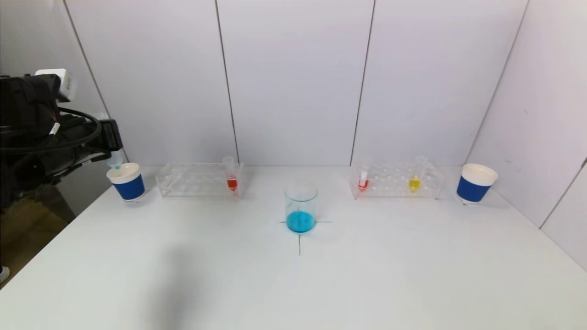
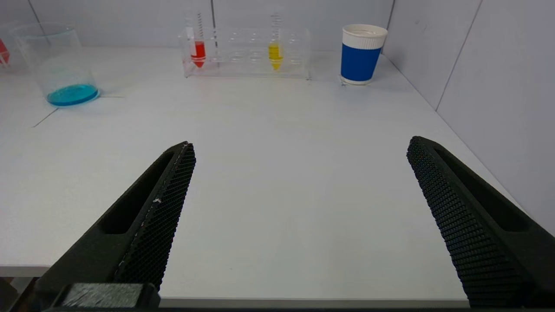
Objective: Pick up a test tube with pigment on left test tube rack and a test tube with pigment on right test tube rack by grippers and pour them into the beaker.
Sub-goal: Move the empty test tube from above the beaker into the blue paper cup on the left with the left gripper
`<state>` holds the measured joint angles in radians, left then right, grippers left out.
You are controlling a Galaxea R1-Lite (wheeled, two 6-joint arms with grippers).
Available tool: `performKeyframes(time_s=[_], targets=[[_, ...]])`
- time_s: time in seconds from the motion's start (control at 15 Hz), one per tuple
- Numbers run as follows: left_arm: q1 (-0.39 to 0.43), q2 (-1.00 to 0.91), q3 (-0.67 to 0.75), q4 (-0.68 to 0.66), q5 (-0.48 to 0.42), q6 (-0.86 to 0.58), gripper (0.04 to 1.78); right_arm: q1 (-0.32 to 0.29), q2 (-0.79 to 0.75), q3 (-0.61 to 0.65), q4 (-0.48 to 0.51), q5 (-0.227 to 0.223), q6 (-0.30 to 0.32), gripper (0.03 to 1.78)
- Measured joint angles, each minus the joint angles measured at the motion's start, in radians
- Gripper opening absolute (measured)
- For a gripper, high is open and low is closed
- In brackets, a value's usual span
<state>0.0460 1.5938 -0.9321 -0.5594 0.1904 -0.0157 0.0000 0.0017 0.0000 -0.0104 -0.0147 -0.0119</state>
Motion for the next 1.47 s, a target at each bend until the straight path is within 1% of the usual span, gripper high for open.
performKeyframes(time_s=[0.2,0.47,0.67,0.93,1.47], targets=[[0.078,0.131,-0.048,-0.137,-0.027,0.011,0.44,0.0,0.0,0.0,0.0,0.001,0.0,1.77],[0.161,0.275,-0.141,-0.165,-0.117,0.009,0.44,0.0,0.0,0.0,0.0,0.0,0.0,1.77],[0.196,0.357,-0.194,-0.198,-0.131,0.01,0.44,0.0,0.0,0.0,0.0,-0.001,0.0,1.77],[0.205,0.431,-0.231,-0.223,-0.154,0.021,0.44,0.0,0.0,0.0,0.0,0.0,0.0,1.77],[0.207,0.563,-0.346,-0.223,-0.154,0.038,0.44,0.0,0.0,0.0,0.0,0.0,0.0,1.77]])
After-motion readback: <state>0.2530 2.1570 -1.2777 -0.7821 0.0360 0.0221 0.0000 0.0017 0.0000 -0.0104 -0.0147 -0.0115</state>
